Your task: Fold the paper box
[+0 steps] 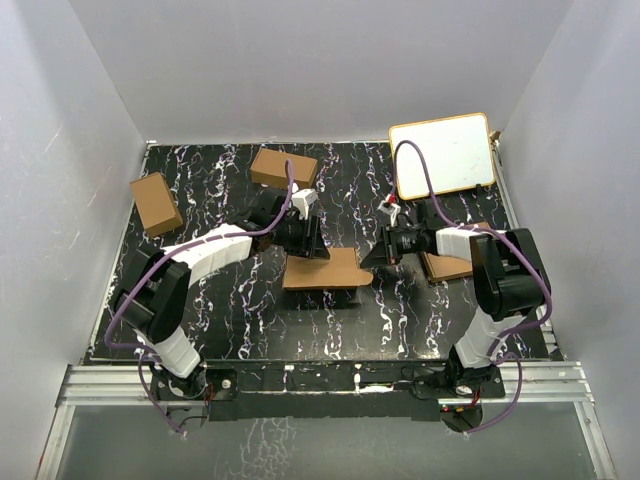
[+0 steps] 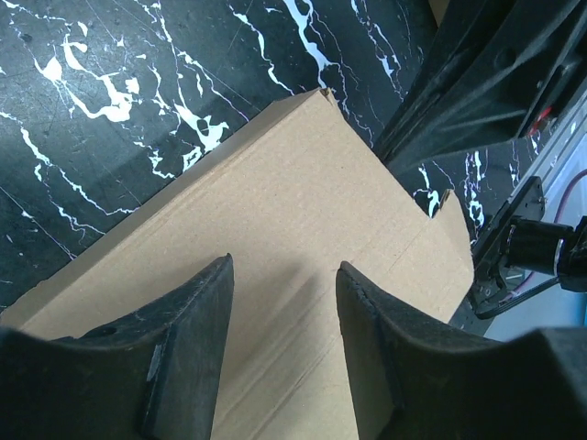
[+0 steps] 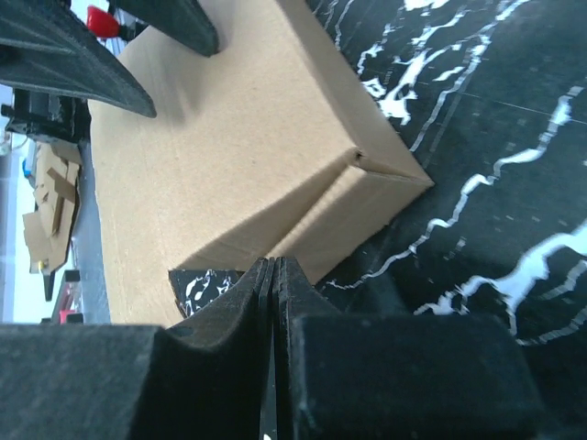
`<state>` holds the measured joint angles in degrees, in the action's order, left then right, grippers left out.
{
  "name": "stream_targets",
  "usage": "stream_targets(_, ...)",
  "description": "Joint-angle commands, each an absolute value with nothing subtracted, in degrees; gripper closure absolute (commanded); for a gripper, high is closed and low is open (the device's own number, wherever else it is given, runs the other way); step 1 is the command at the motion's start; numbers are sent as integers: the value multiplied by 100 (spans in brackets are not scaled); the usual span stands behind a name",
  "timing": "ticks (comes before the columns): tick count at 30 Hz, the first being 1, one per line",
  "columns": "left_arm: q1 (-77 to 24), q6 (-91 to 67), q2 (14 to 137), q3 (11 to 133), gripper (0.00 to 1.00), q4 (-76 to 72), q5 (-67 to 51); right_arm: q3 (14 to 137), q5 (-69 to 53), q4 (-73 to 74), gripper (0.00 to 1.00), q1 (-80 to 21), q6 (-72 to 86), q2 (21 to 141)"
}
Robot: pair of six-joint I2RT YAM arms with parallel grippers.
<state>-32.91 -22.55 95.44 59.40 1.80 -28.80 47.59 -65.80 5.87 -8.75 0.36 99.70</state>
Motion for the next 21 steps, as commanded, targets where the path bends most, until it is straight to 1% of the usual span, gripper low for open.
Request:
stream_targets(1, -3283, -2232, 9508, 6002, 53, 343, -2999, 4941, -6730, 426, 92, -444, -51, 9768)
stream_targets(4, -3279, -2137, 9518, 6038, 53, 468, -2968, 4952, -6602, 640, 92, -132, -286, 9456)
stream_targets(7, -3284, -2065, 9521, 6015, 53, 562, -2947, 4993, -6507, 903, 89, 100, -669, 9177)
stream_targets(9, -3282, -2034, 9512, 5961, 54, 595, -2932, 5076, -6739, 1178, 87, 136, -1088, 8981)
stream_targets(11, -3284, -2030, 9483, 5874, 54, 586, -2916, 5061, -7316, 1187, 86, 55, -1264, 8777)
stream_targets(13, -3279, -2035, 9463, 5787, 54, 552, -2901, 5037, -7471, 1241, 85, -399, -1524, 8551)
stream_targets(16, -3279, -2056, 9457, 5691, 55, 508, -2889, 4951, -6970, 1124, 84, -1144, -1658, 8267)
stream_targets(18, -3280, -2086, 9460, 5634, 55, 466, -2892, 4900, -6644, 969, 84, -1440, -1589, 8284)
stream_targets(21, -3286, -2129, 9466, 5593, 55, 412, -2891, 5000, -6260, 1103, 85, -1633, -1678, 8625)
